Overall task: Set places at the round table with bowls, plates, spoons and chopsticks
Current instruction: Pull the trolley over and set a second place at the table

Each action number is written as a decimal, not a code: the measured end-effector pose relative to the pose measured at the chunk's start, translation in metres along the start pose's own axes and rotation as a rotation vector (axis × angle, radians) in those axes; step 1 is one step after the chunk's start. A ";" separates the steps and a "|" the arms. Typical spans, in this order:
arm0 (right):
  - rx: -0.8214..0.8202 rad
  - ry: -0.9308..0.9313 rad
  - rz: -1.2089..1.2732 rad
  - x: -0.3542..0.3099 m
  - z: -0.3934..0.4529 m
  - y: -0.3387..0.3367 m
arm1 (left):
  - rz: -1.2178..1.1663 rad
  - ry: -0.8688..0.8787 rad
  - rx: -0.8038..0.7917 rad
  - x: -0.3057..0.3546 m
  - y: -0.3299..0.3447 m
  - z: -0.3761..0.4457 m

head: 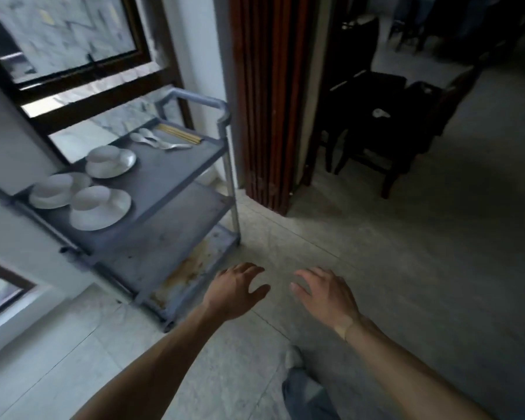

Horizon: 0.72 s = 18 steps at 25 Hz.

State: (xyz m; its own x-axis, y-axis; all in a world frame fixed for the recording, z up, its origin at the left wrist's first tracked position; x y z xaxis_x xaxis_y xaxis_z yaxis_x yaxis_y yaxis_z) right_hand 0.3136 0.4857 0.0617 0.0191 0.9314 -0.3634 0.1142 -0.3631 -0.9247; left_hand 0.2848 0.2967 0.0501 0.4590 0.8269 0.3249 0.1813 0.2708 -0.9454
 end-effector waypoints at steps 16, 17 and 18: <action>-0.229 -0.501 -0.134 -0.113 0.231 0.015 | -0.030 -0.604 0.126 -0.141 -0.055 0.045; -0.236 -0.525 -0.136 -0.123 0.239 0.020 | -0.031 -0.632 0.145 -0.150 -0.058 0.042; -0.243 -0.552 -0.139 -0.134 0.246 0.025 | -0.032 -0.651 0.164 -0.159 -0.062 0.040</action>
State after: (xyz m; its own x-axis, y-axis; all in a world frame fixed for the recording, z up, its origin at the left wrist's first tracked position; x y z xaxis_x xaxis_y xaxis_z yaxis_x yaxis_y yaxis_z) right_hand 0.0693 0.3462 0.0596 -0.5216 0.7961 -0.3067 0.3034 -0.1629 -0.9388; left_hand 0.1662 0.1681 0.0556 -0.1718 0.9319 0.3193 0.0284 0.3287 -0.9440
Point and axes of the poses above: each hand's wrist, its own z-axis towards the middle knuckle, its own y-axis out of the palm, x = y × z, the point moved 7 cm from there along z, towards the middle knuckle, and after that the axes turned 7 degrees about y, right-handed, at the moved point
